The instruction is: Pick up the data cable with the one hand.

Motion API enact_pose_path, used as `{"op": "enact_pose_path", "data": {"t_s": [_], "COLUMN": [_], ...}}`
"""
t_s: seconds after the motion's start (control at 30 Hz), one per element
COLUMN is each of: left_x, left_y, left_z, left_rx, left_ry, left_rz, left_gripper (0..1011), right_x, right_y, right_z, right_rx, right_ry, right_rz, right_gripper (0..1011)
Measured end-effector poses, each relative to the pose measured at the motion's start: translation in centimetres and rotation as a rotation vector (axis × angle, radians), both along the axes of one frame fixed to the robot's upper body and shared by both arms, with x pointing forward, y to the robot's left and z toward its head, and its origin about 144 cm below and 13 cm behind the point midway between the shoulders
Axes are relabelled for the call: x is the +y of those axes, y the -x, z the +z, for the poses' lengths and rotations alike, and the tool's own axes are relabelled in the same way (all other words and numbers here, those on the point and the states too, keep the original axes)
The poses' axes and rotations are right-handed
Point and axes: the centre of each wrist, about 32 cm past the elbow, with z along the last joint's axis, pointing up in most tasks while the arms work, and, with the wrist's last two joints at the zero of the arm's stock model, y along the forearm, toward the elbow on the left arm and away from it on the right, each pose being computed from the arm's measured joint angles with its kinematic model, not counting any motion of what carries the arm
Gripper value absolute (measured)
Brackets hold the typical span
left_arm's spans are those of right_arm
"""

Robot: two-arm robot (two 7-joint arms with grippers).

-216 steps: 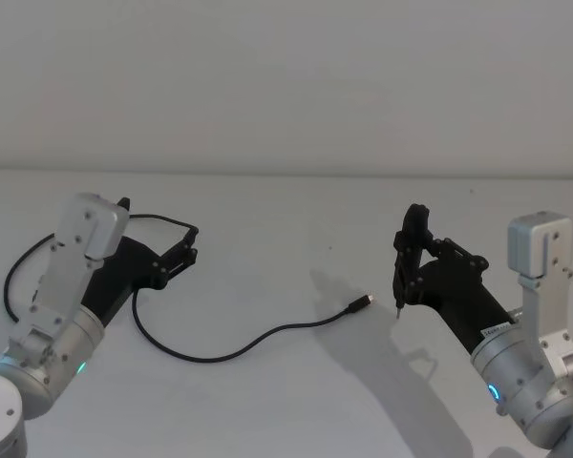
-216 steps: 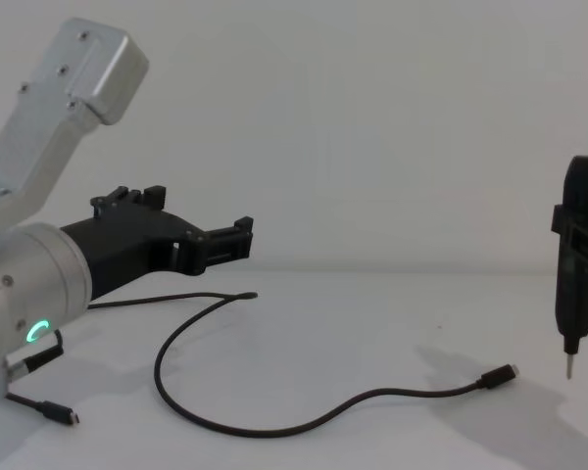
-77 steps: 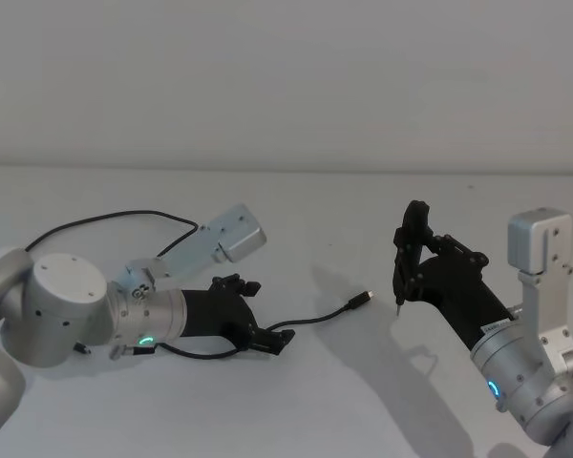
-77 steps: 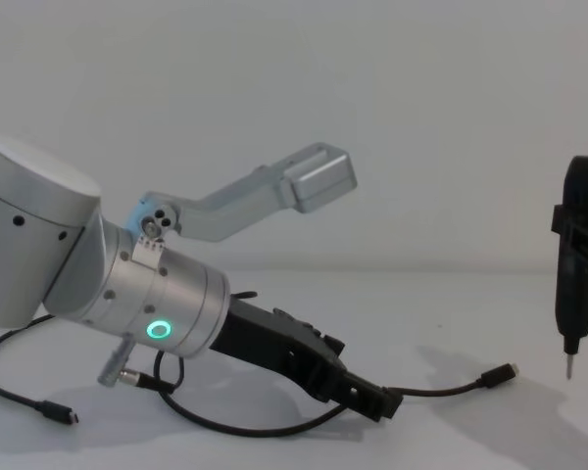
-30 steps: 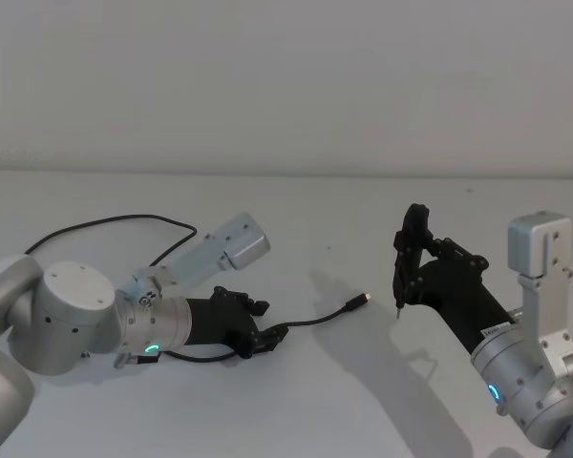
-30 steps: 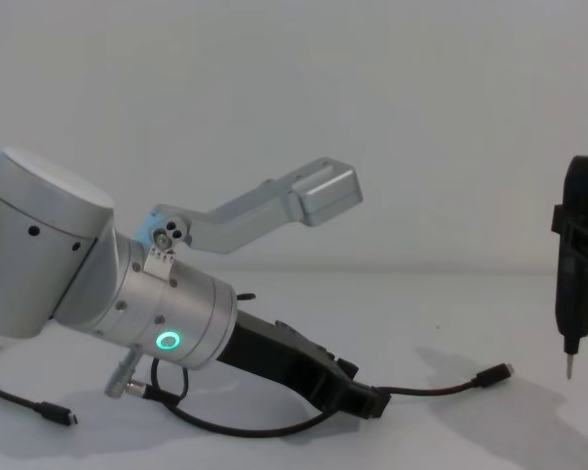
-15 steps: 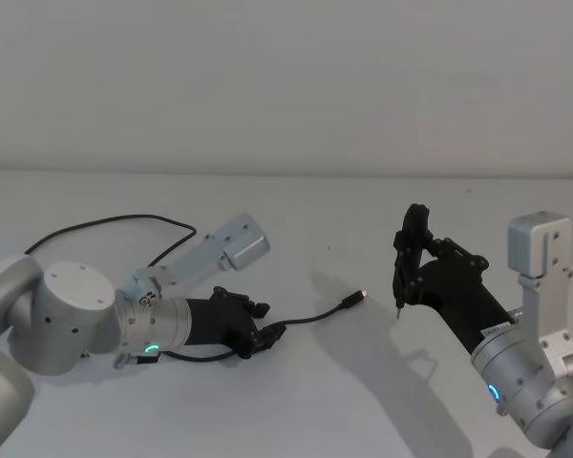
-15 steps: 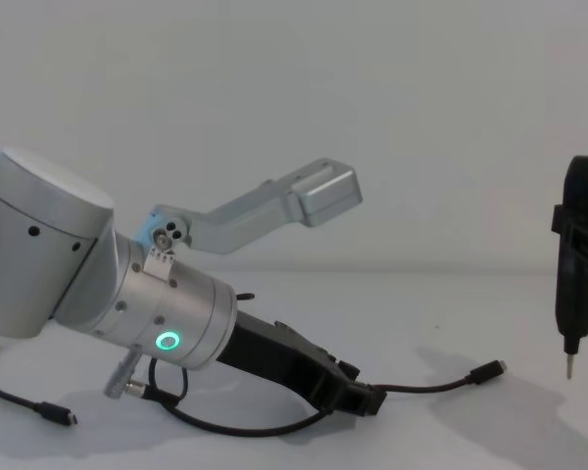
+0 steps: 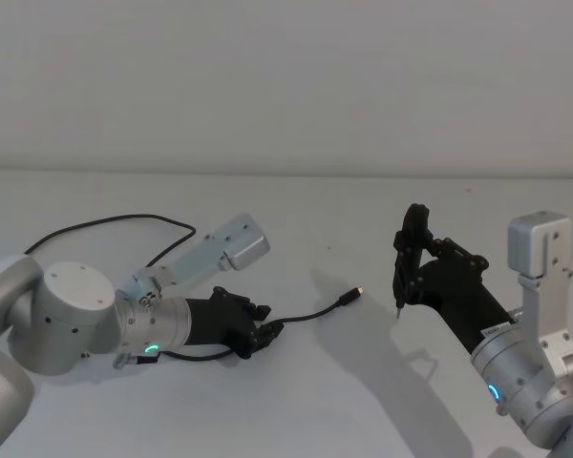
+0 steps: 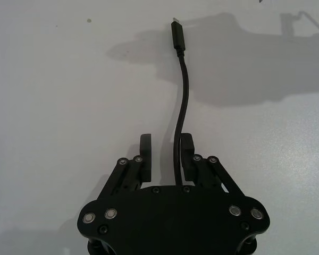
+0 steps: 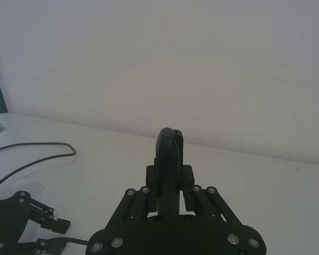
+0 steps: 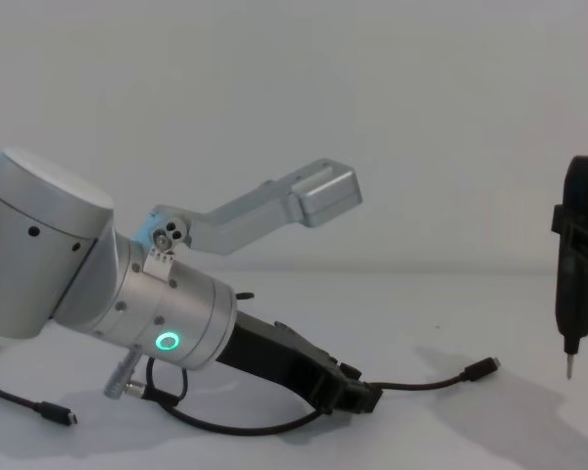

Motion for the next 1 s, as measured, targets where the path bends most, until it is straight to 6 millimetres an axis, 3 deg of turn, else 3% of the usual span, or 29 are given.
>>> {"op": "enact_pose_path", "data": {"t_s": [0.3,0.53,1.0], "left_x": [0.0,0.02,0.01], "left_y": [0.0,0.0,0.0], "left_z": [0.0,0.0,0.0], "left_rx": [0.0,0.0,0.0], "left_ry": [0.0,-0.002,-0.002], "left_rz": [0.0,0.001,0.001], "left_gripper": [251,55,49], "right_x": [0.0,0.0,0.0], "right_y": [0.0,0.0,0.0], "right_z": [0.0,0.0,0.0], "right_rx": [0.0,0.0,0.0], "right_ry": [0.0,0.0,0.0], "right_rz": [0.0,0.0,0.0], "right_gripper": [274,275,275]}}
